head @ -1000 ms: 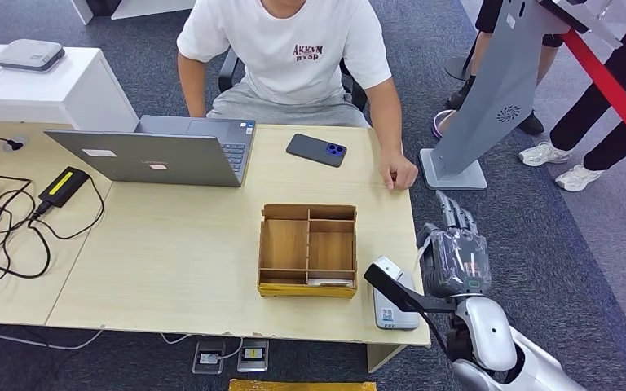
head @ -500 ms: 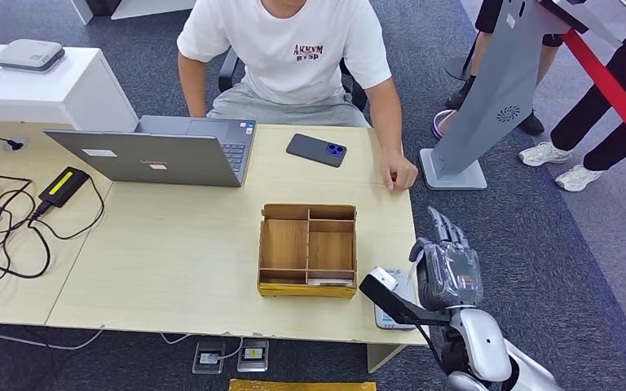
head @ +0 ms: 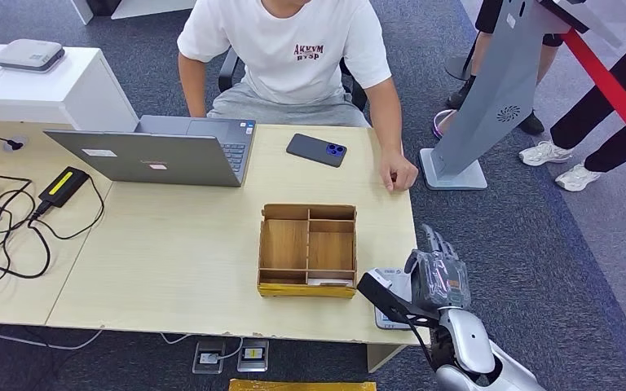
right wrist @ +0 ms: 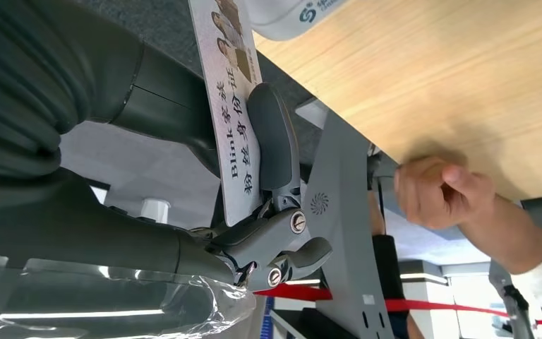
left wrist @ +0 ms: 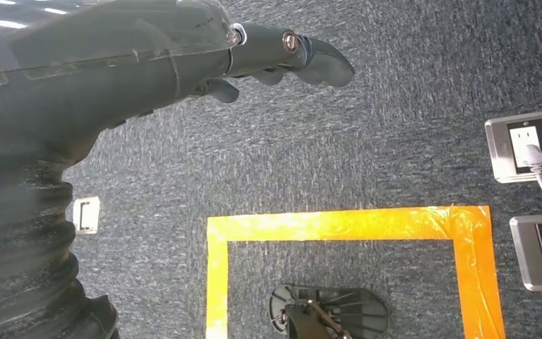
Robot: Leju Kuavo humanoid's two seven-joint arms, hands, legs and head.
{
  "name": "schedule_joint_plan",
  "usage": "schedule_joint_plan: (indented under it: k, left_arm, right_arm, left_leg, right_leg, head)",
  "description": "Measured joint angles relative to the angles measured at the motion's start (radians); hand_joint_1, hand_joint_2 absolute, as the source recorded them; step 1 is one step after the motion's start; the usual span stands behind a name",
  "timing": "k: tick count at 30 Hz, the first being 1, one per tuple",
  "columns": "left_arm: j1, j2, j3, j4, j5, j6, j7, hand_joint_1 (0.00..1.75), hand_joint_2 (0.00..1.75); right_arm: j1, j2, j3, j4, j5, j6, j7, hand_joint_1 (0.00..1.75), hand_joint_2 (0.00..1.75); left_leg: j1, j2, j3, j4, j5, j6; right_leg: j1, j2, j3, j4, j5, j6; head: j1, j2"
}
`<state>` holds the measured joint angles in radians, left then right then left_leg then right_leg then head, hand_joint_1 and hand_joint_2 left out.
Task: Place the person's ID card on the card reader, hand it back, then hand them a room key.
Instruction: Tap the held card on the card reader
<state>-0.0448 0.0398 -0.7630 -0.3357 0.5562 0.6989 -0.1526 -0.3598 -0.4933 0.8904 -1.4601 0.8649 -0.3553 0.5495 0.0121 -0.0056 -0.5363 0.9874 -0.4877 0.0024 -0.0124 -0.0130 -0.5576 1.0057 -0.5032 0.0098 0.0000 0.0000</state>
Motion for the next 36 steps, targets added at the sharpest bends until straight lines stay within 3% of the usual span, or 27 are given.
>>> schedule_joint_plan:
  k: [13, 27, 36]
  left_arm:
    - [0.0, 0.0, -0.002, 0.0, 0.018, 0.0, 0.003, 0.0, 1.75]
    - [0.0, -0.001, -0.002, 0.0, 0.019, 0.0, 0.003, 0.0, 1.75]
    - [0.0, -0.006, -0.002, 0.0, 0.021, 0.0, -0.013, 0.0, 1.75]
  right_arm:
    - [-0.033, 0.072, 0.0, 0.157, -0.019, -0.008, -0.041, 1.75, 1.75]
    - [-0.047, 0.095, 0.0, 0.196, -0.022, -0.021, -0.048, 1.75, 1.75]
    - [-0.071, 0.092, -0.014, 0.193, 0.046, -0.1, 0.021, 1.75, 1.75]
  left_leg:
    - [0.0, 0.0, 0.0, 0.0, 0.0, 0.0]
    - [0.0, 0.0, 0.001, 0.0, 0.0, 0.0]
    - [0.0, 0.0, 0.001, 0.0, 0.0, 0.0]
  right_leg:
    - [0.0, 0.0, 0.0, 0.0, 0.0, 0.0]
    - [0.0, 0.0, 0.0, 0.0, 0.0, 0.0]
    - [0.0, 0.0, 0.0, 0.0, 0.0, 0.0]
  head:
    - [0.0, 0.0]
    - [0.0, 0.0]
    - [0.0, 0.0]
